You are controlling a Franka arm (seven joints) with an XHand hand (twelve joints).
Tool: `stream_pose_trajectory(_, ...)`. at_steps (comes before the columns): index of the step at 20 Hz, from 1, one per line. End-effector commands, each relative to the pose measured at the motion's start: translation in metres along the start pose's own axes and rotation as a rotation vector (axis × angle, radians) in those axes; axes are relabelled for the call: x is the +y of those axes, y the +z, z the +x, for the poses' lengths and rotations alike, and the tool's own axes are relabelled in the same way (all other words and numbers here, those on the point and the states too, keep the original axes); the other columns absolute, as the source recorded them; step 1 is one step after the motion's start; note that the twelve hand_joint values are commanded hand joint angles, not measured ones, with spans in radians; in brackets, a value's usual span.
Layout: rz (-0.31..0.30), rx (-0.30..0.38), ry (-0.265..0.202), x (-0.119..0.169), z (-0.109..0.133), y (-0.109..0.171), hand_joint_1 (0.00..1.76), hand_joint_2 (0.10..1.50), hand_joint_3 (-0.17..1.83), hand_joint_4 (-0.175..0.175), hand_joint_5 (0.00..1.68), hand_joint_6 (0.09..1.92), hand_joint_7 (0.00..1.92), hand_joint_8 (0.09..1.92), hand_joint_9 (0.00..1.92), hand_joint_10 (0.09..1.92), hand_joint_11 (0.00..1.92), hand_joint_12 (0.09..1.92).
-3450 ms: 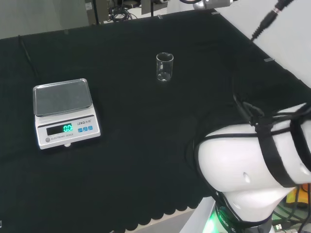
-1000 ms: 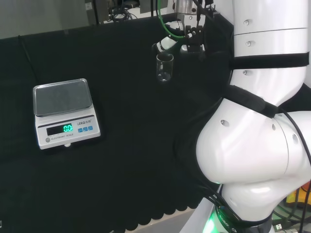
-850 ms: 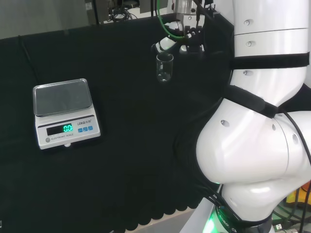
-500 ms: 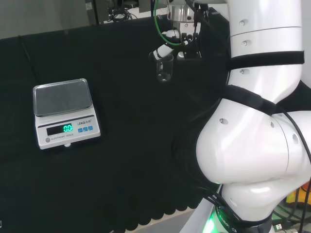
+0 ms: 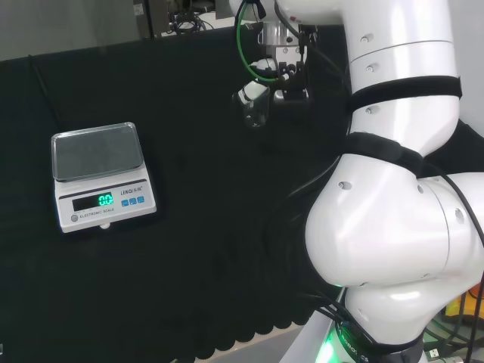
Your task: Pick up the beaker.
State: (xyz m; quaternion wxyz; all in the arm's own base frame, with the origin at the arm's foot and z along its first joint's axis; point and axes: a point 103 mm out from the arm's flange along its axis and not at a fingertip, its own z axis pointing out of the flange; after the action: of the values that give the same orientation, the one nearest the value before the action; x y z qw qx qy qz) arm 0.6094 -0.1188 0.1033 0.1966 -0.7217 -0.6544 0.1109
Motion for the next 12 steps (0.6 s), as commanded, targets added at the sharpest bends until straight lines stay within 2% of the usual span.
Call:
stream_pose_trajectory(1, 0.018, -0.020, 0.005, 0.0019, 0.0012, 0.0136, 0.58, 0.68, 0.24, 0.061, 0.07, 0.09, 0.02, 0.56, 0.12, 0.87, 0.00, 1.51)
stream_pose_trajectory(4, -0.001, -0.022, 0.012, 0.0028, 0.0026, 0.0144, 0.70, 0.68, 0.30, 0.081, 0.23, 0.09, 0.11, 0.67, 0.31, 0.83, 0.17, 1.51)
stream_pose_trajectory(7, -0.046, -0.027, 0.020, 0.0034, 0.0046, 0.0150, 0.82, 0.64, 0.50, 0.073, 0.43, 0.09, 0.28, 0.73, 0.68, 0.70, 0.55, 1.34)
stream_pose_trajectory(8, -0.059, -0.029, 0.022, 0.0037, 0.0052, 0.0153, 0.87, 0.63, 0.59, 0.062, 0.49, 0.20, 0.38, 0.77, 0.84, 0.64, 0.71, 1.24)
stream_pose_trajectory(10, -0.084, -0.035, 0.027, 0.0044, 0.0063, 0.0161, 0.95, 0.62, 0.68, 0.029, 0.48, 0.63, 0.54, 0.88, 1.10, 0.55, 1.03, 1.01)
stream_pose_trajectory(12, -0.101, -0.043, 0.034, 0.0058, 0.0072, 0.0171, 1.01, 0.63, 0.72, -0.002, 0.49, 0.95, 0.66, 1.00, 1.26, 0.51, 1.27, 0.83)
